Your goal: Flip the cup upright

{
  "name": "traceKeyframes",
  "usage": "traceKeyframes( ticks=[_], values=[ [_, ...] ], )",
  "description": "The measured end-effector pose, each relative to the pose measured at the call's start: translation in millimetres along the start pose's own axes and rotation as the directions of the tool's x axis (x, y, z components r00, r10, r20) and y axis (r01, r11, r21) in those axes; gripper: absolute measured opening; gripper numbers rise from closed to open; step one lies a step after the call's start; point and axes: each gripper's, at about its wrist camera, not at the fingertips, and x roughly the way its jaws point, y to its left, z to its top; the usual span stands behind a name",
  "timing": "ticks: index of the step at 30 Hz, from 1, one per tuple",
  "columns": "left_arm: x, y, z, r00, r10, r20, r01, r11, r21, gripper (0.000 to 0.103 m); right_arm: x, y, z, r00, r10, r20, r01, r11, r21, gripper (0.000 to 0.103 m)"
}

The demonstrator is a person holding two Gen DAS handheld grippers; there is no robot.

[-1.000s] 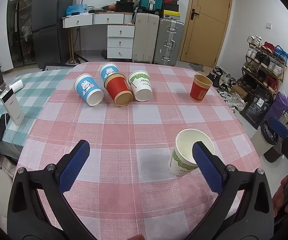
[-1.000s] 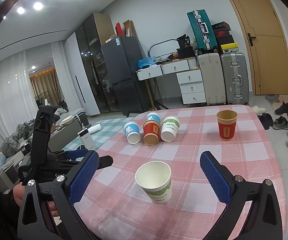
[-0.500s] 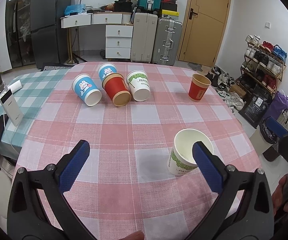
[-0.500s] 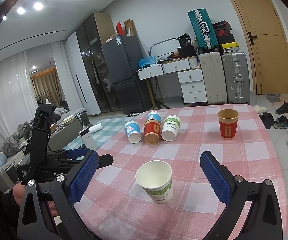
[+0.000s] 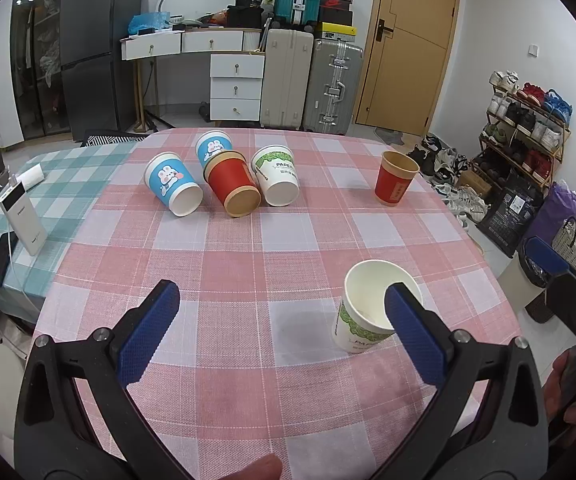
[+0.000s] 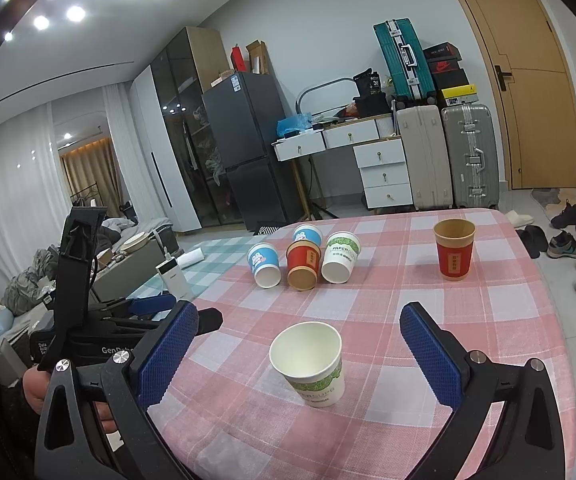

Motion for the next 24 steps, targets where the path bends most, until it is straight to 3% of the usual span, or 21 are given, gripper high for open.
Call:
traceKeyframes(
  ticks=[24],
  values=[
    [-1.4, -3.2, -4.0, 1.000, 0.016, -0.002, -0.016, 1.000, 0.014, 0.102, -2.4, -3.2, 4.4, 1.000, 0.022, 0.008, -0.023, 0.999, 0.028, 0.103]
  ],
)
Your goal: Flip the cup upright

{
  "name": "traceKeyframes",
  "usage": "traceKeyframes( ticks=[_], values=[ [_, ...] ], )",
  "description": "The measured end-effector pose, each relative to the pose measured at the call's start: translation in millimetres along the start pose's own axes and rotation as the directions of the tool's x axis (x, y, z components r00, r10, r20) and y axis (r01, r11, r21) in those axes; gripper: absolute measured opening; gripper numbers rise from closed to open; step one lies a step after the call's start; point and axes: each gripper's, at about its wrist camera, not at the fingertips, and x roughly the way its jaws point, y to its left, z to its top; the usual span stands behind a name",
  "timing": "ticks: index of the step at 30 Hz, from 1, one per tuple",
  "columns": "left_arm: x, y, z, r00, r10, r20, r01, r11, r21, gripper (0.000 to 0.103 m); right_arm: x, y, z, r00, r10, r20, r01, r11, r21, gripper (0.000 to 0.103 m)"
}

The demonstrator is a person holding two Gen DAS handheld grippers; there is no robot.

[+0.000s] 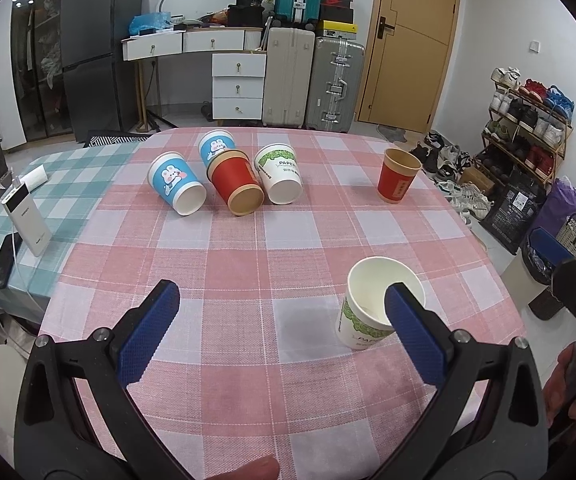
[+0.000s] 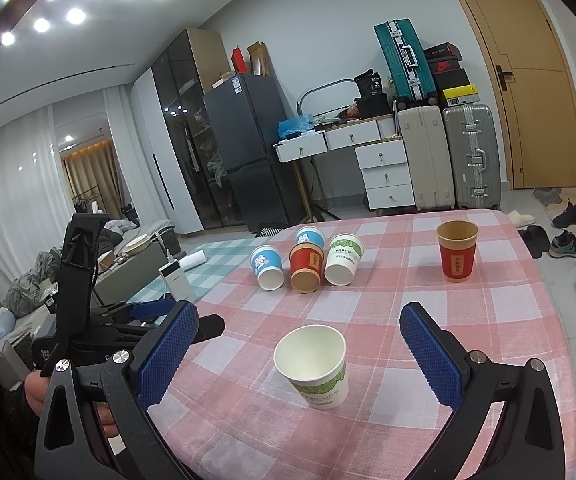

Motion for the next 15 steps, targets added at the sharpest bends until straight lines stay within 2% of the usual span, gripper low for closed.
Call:
traceKeyframes(
  ticks=[15],
  values=[
    [0.9, -2.9, -3.1, 1.000, 0.005, -0.004, -0.005, 1.000, 0.014, 0.102, 1.8, -4.0, -2.0, 1.000, 0.004, -0.008, -0.004, 1.000, 0.022, 0.103]
  ],
)
